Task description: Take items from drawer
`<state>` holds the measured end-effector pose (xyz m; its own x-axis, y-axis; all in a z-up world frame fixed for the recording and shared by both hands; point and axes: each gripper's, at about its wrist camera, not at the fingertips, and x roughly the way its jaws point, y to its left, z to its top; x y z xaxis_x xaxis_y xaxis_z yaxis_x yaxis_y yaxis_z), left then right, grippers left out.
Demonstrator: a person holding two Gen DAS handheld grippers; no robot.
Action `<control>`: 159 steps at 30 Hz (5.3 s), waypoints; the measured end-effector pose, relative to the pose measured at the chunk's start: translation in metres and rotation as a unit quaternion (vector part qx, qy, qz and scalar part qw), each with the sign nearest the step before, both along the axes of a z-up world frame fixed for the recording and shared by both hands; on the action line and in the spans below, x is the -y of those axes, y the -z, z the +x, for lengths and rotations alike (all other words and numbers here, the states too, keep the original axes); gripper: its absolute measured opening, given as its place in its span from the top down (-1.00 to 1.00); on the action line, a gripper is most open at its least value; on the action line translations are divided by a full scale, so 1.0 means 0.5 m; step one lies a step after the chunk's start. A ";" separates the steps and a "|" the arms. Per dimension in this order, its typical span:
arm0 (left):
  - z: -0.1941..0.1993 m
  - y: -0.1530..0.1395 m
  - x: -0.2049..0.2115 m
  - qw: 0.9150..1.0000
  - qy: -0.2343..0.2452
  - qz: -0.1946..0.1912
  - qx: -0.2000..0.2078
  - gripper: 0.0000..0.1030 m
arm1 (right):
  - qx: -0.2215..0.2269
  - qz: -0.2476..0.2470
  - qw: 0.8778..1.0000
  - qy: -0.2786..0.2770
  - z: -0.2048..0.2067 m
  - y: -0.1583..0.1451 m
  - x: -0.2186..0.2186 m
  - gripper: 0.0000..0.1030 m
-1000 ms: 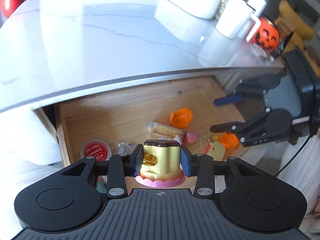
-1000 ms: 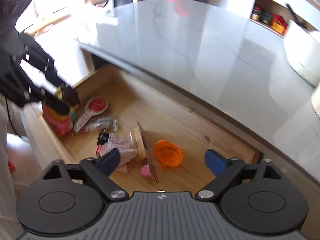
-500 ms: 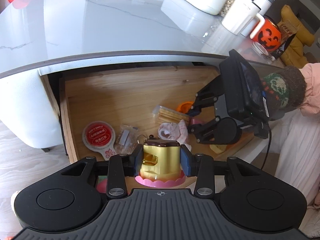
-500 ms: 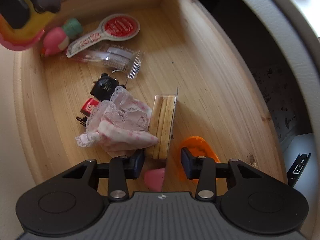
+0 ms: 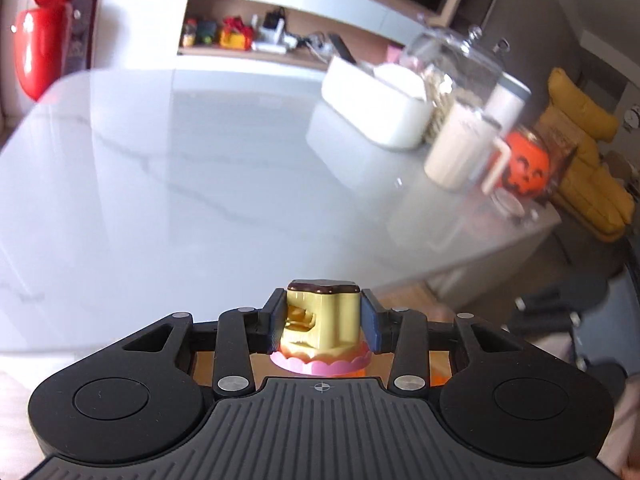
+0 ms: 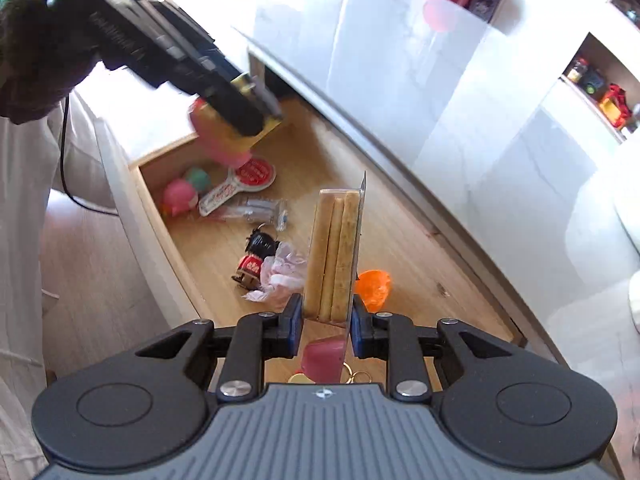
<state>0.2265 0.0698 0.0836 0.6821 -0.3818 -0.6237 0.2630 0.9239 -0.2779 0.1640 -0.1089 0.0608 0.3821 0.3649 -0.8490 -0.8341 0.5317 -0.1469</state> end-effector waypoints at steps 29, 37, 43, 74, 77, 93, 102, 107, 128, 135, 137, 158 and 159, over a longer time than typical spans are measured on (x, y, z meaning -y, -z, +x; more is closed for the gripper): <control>-0.034 0.096 -0.066 0.999 -0.030 -0.012 0.007 0.23 | 0.076 0.060 0.986 0.136 0.319 -0.045 -0.062 0.56; -0.048 0.100 -0.045 1.000 0.016 -0.013 -0.007 0.23 | 0.085 0.061 0.985 0.141 0.322 -0.032 -0.102 0.18; -0.055 0.117 -0.009 0.998 0.053 0.015 -0.020 0.23 | 0.084 0.062 0.989 0.102 0.273 -0.025 -0.094 0.02; 0.009 0.253 0.217 0.913 0.281 0.264 -0.135 0.21 | -0.006 0.061 0.986 0.156 0.104 0.077 0.167 -0.53; 0.016 0.268 0.234 0.906 0.280 0.281 -0.146 0.22 | -0.007 0.061 0.985 0.163 0.104 0.083 0.174 -0.59; 0.033 0.365 0.354 0.850 0.348 0.395 -0.029 0.41 | -0.004 0.091 0.980 0.175 0.098 0.064 0.199 -0.71; 0.019 0.298 0.317 0.863 0.343 0.369 -0.029 0.87 | -0.033 0.090 0.978 0.186 0.114 0.082 0.201 -0.71; -0.054 0.190 0.237 0.887 0.308 0.344 0.000 0.87 | -0.060 0.090 0.977 0.181 0.125 0.093 0.178 -0.71; 0.012 0.260 0.238 0.937 0.218 0.273 -0.032 0.64 | -0.049 0.076 0.967 0.237 0.148 0.102 0.193 -0.72; 0.074 0.316 0.272 0.938 0.163 0.305 -0.022 0.69 | -0.042 0.085 0.969 0.229 0.134 0.095 0.214 -0.73; 0.081 0.329 0.280 0.937 0.166 0.307 -0.028 0.61 | -0.041 0.088 0.970 0.224 0.131 0.092 0.218 -0.74; 0.029 0.234 0.226 0.930 0.246 0.269 -0.044 0.79 | -0.058 0.093 0.973 0.201 0.135 0.090 0.187 -0.79; 0.001 0.213 0.210 0.934 0.237 0.263 -0.037 0.79 | -0.062 0.093 0.974 0.198 0.137 0.089 0.179 -0.79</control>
